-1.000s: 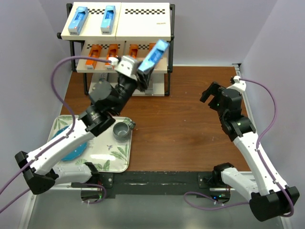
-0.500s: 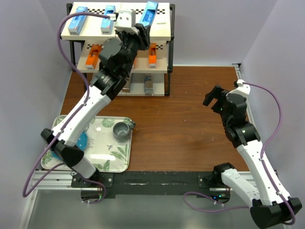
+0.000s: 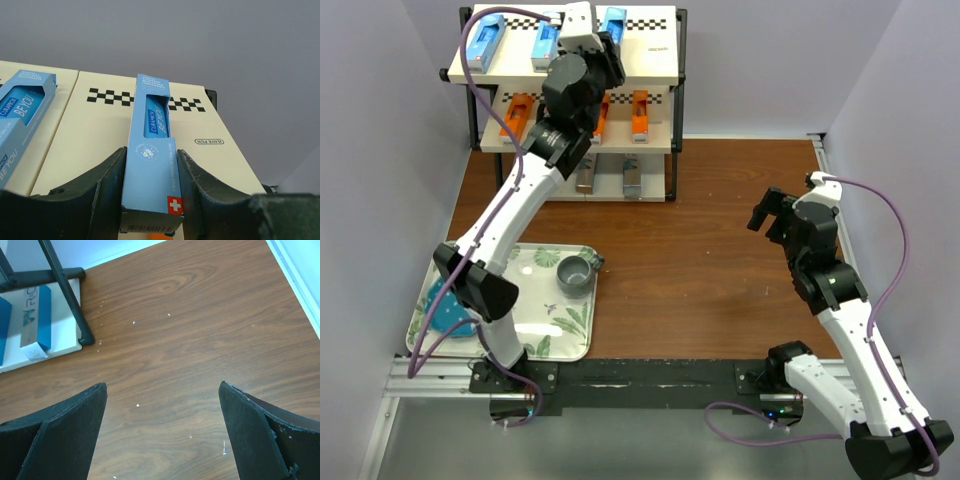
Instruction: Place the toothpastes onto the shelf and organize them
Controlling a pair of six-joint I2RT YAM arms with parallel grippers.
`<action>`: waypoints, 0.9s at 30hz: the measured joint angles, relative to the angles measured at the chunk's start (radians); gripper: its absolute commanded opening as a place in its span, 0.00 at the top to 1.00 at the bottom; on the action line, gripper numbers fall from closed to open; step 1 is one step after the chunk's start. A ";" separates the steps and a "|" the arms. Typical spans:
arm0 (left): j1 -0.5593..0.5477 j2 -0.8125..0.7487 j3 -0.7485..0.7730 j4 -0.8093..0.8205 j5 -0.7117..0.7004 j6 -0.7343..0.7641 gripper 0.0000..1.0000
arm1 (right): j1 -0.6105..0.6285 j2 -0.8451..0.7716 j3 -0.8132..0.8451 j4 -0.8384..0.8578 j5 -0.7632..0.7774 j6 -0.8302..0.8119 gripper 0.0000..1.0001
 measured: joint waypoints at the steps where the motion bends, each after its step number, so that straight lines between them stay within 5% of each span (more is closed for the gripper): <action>1: 0.003 0.009 0.008 0.000 -0.002 -0.004 0.73 | 0.000 0.000 -0.001 0.000 0.001 -0.006 0.02; 9: 0.015 0.067 0.048 -0.003 -0.015 -0.015 0.69 | 0.000 0.000 -0.010 0.005 0.005 -0.031 0.02; 19: 0.025 0.108 0.062 0.000 -0.027 -0.061 0.50 | 0.000 0.002 -0.018 0.005 0.021 -0.043 0.02; 27: 0.025 0.109 0.062 0.001 -0.042 -0.076 0.48 | 0.000 0.002 -0.018 0.005 0.021 -0.048 0.02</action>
